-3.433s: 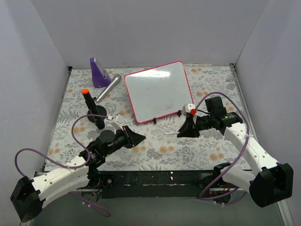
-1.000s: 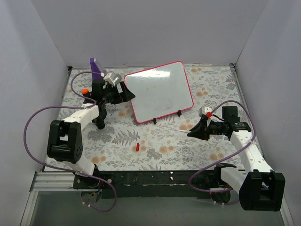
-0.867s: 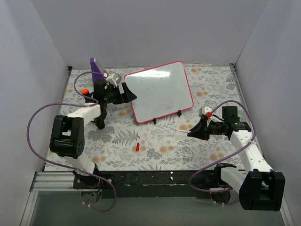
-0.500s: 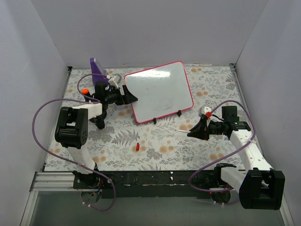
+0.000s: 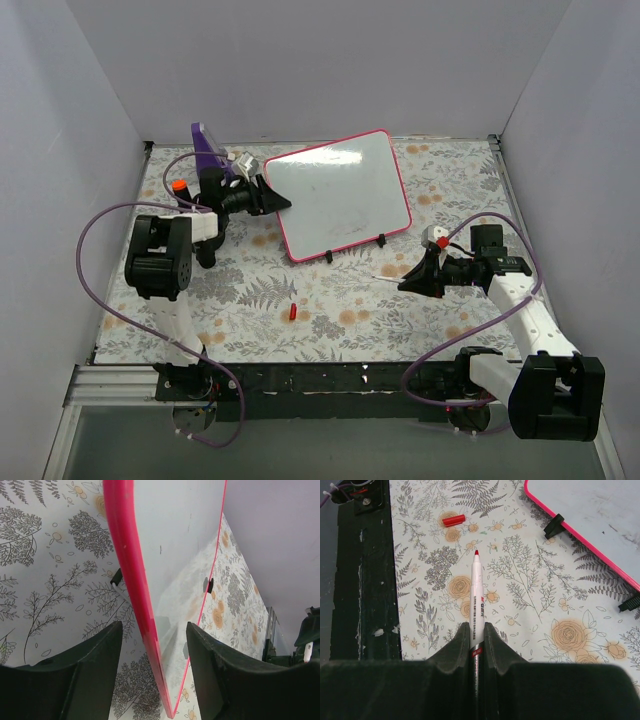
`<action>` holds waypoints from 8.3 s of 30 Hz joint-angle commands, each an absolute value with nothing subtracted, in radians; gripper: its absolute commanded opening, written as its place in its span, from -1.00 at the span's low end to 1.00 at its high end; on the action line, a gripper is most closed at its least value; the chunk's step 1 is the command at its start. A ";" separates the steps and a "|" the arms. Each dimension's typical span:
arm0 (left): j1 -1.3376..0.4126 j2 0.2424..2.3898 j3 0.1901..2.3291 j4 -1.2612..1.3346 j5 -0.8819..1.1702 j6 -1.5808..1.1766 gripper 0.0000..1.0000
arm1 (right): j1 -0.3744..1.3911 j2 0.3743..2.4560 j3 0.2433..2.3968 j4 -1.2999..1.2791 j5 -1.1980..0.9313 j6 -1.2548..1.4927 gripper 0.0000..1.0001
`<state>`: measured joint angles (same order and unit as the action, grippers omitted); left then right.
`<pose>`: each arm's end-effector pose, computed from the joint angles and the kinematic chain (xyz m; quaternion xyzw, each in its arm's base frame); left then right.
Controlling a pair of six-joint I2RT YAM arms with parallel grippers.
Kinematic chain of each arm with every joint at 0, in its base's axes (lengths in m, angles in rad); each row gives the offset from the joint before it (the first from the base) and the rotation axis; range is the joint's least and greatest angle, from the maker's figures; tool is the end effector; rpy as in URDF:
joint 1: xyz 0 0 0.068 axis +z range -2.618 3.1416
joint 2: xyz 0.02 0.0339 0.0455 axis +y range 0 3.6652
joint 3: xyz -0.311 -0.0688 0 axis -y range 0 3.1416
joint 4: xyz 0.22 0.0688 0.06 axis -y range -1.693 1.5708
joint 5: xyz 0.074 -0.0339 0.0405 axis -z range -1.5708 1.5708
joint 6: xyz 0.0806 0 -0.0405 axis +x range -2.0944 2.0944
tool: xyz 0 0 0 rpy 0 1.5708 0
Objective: Write a sentence on the whiteboard
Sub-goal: Pick up the whiteboard from the whiteboard stand.
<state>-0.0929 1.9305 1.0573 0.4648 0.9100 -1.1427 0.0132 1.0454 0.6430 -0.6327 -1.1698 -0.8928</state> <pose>0.4223 -0.1033 0.2255 -0.1674 0.7706 -0.5851 0.1892 0.1428 0.0761 0.2609 -0.4833 0.6590 0.3878 0.4263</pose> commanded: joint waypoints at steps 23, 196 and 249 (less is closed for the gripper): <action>-0.086 1.856 1.028 0.660 1.020 -1.223 -1.00 | 0.011 1.052 0.657 -0.643 -1.180 -0.905 -0.97; -0.905 0.936 0.328 0.703 0.103 -1.384 -1.00 | 0.328 1.014 1.123 -0.963 -1.032 -0.957 -0.97; -0.911 0.957 0.327 0.699 0.086 -1.382 -1.00 | 0.442 1.117 1.279 -0.864 -0.991 -0.805 -0.97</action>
